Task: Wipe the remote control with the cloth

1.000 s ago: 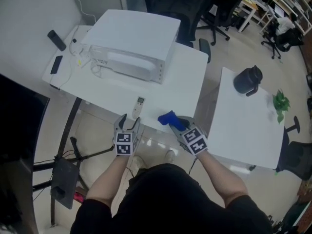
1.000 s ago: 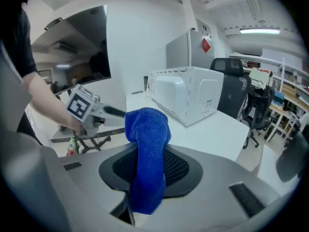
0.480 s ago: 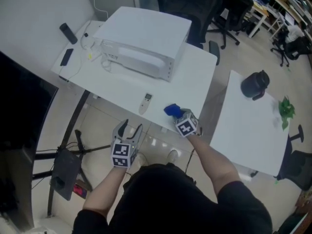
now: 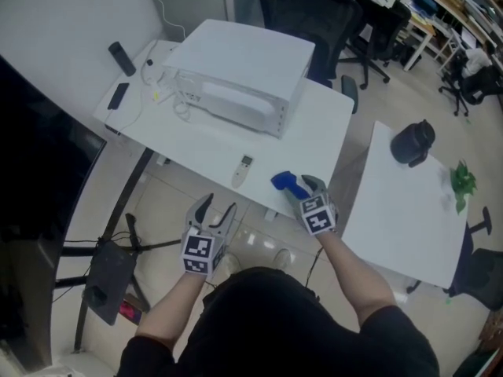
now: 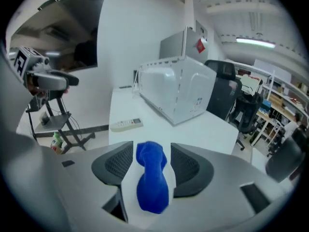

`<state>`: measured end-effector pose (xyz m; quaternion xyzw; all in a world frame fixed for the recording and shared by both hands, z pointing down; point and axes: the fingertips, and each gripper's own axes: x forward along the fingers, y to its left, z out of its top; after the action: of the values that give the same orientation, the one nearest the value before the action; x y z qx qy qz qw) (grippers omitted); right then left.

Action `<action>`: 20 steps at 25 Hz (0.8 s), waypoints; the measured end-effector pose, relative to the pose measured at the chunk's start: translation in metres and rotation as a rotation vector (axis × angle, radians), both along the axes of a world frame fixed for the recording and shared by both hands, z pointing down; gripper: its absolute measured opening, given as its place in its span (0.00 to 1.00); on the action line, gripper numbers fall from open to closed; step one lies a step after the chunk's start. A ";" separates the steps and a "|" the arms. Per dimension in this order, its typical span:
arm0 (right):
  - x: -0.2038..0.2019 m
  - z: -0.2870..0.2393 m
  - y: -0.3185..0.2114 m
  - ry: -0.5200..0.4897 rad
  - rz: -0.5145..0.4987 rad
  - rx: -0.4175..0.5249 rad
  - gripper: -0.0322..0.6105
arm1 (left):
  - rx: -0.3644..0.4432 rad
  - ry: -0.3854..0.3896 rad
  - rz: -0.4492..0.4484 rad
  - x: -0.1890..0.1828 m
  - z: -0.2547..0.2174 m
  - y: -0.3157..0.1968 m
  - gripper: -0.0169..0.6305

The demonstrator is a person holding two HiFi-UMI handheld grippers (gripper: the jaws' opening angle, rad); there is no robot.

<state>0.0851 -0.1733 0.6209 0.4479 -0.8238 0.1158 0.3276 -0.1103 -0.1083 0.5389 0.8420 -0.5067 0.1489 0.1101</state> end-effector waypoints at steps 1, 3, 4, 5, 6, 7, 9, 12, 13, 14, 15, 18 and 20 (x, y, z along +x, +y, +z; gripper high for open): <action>-0.007 -0.023 0.007 -0.037 -0.010 0.033 0.43 | 0.017 0.008 0.008 0.001 -0.009 0.001 0.44; -0.023 -0.065 0.023 -0.096 -0.035 0.094 0.43 | 0.053 0.023 0.030 0.004 -0.028 0.003 0.44; -0.031 -0.083 0.032 -0.120 -0.045 0.120 0.43 | 0.070 0.026 0.045 0.006 -0.037 0.005 0.43; -0.038 -0.098 0.041 -0.143 -0.054 0.141 0.38 | 0.085 0.024 0.060 0.009 -0.045 0.007 0.41; -0.045 -0.111 0.050 -0.166 -0.062 0.157 0.35 | 0.099 0.017 0.077 0.013 -0.052 0.009 0.39; -0.051 -0.122 0.059 -0.189 -0.072 0.169 0.32 | 0.114 0.007 0.098 0.016 -0.059 0.012 0.36; -0.065 -0.141 0.073 -0.233 -0.092 0.185 0.23 | 0.146 -0.009 0.141 0.024 -0.071 0.017 0.25; -0.081 -0.160 0.086 -0.268 -0.121 0.211 0.16 | 0.182 -0.009 0.178 0.032 -0.088 0.023 0.12; -0.085 -0.163 0.089 -0.273 -0.130 0.220 0.14 | 0.193 -0.011 0.187 0.033 -0.091 0.024 0.10; -0.088 -0.166 0.090 -0.277 -0.135 0.228 0.12 | 0.204 -0.016 0.194 0.034 -0.094 0.025 0.06; -0.090 -0.170 0.092 -0.282 -0.135 0.234 0.11 | 0.212 -0.023 0.200 0.035 -0.095 0.026 0.04; -0.097 -0.179 0.094 -0.287 -0.137 0.252 0.08 | 0.213 -0.021 0.183 0.036 -0.103 0.027 0.03; -0.099 -0.180 0.095 -0.284 -0.151 0.266 0.07 | 0.216 -0.025 0.182 0.035 -0.104 0.028 0.03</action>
<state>-0.0135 -0.0782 0.4412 0.4034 -0.9009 0.0434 0.1539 -0.0754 -0.0800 0.4346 0.8895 -0.4427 0.1136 -0.0015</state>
